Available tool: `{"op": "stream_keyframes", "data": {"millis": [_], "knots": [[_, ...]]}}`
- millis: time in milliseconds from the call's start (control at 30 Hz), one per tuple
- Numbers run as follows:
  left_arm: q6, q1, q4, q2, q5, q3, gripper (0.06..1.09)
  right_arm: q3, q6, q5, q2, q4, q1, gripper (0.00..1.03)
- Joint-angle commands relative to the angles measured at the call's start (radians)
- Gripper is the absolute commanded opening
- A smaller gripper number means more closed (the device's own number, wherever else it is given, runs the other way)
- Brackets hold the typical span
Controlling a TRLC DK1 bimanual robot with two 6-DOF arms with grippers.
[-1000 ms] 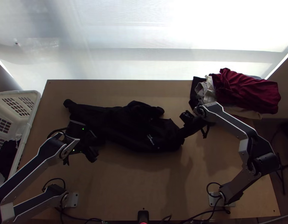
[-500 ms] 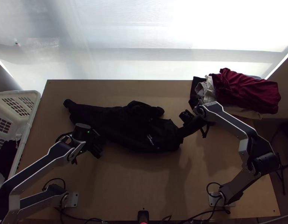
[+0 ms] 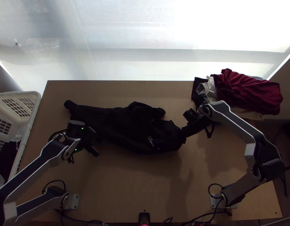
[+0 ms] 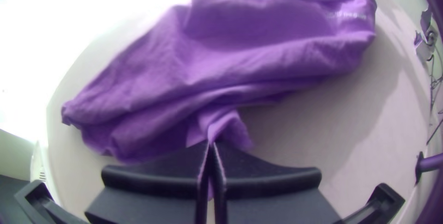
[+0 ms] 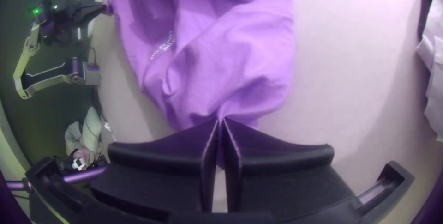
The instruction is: Fold the t-shirt
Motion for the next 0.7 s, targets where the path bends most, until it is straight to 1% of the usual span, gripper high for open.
{"op": "stream_keyframes", "data": {"millis": [0,67,133,233,300,367,467,667], "knots": [[0.123,0.166,-0.327,-0.261,0.102,0.238,0.10,0.058,-0.025,-0.018,-0.129,-0.111,-0.090,0.03],[0.178,0.272,-0.423,-0.313,0.136,0.344,0.10,0.087,-0.043,-0.032,-0.176,-0.153,-0.153,0.03],[0.223,0.387,-0.492,-0.335,0.188,0.449,0.10,0.108,-0.048,-0.056,-0.221,-0.165,-0.219,0.03],[0.269,0.538,-0.541,-0.359,0.264,0.574,0.10,0.144,-0.082,-0.094,-0.274,-0.219,-0.294,0.03],[0.267,0.579,-0.551,-0.371,0.284,0.640,0.10,0.164,-0.085,-0.122,-0.317,-0.239,-0.315,0.03],[0.246,0.579,-0.551,-0.387,0.284,0.691,0.10,0.179,-0.082,-0.130,-0.368,-0.245,-0.314,0.03],[0.209,0.577,-0.551,-0.428,0.284,0.748,0.10,0.194,-0.075,-0.131,-0.469,-0.245,-0.279,0.03],[0.203,0.576,-0.567,-0.571,0.283,0.781,0.10,0.234,-0.031,-0.131,-0.698,-0.243,-0.205,0.03]]}}
